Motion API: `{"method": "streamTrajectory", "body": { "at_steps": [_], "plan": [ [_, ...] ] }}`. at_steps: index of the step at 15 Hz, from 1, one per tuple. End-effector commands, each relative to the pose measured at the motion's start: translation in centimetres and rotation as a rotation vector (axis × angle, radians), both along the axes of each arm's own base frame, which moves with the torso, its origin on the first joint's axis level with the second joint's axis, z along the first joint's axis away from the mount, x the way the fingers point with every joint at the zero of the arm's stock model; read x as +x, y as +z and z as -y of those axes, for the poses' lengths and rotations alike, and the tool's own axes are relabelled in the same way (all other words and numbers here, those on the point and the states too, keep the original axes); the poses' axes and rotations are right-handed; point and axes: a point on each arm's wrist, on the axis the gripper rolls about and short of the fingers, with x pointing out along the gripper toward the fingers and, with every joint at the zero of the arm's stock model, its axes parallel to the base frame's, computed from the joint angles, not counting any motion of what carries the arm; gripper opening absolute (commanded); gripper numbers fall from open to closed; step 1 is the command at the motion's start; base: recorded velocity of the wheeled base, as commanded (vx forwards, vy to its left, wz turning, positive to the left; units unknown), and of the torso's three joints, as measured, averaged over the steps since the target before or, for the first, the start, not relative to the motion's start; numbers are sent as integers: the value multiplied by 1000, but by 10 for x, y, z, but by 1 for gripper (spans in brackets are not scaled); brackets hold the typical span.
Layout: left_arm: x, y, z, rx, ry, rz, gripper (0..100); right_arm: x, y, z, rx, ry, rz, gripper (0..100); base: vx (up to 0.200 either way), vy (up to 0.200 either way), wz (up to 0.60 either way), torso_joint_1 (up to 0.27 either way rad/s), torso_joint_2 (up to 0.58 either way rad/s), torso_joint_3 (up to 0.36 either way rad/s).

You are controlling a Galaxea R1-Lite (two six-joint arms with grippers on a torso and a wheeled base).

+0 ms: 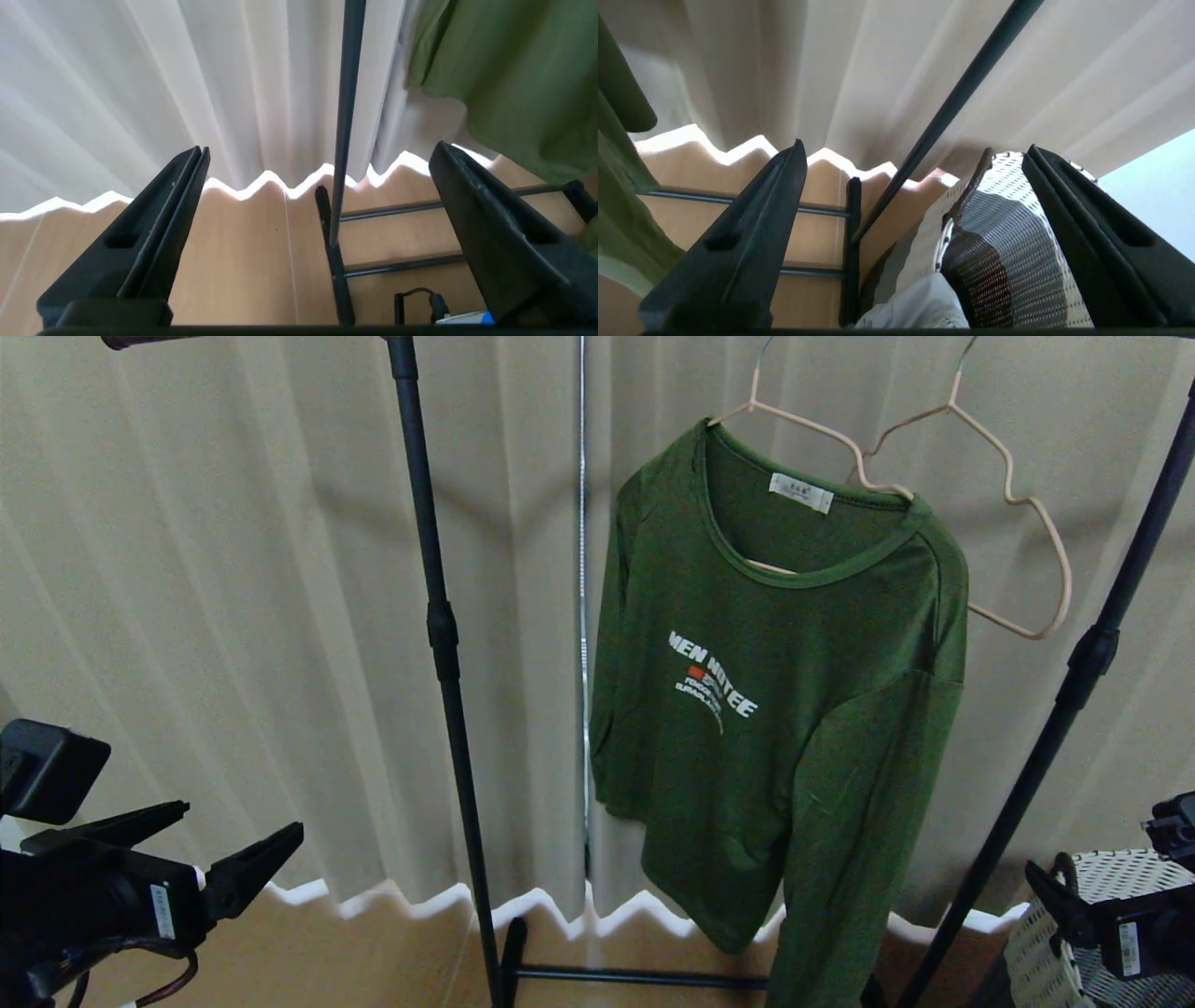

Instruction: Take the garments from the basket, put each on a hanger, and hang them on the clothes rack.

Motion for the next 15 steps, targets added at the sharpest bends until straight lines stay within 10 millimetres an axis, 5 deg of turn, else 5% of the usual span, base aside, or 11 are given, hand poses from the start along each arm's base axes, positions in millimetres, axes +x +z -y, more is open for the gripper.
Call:
{"method": "streamTrajectory", "body": {
  "at_steps": [1,6,15],
  "plan": [
    [0,-1,0,2,-1,-3,100,0,0,0,0,1,-2,100,0,-200,0,12,-2,7],
    [-2,-5,0,9,-8,-16,100,0,0,0,0,1,0,100,0,-200,0,6,5,1],
    [-5,-5,1,11,-15,-9,100,0,-1,0,0,-1,-3,100,0,0,0,0,0,0]
  ]
}}
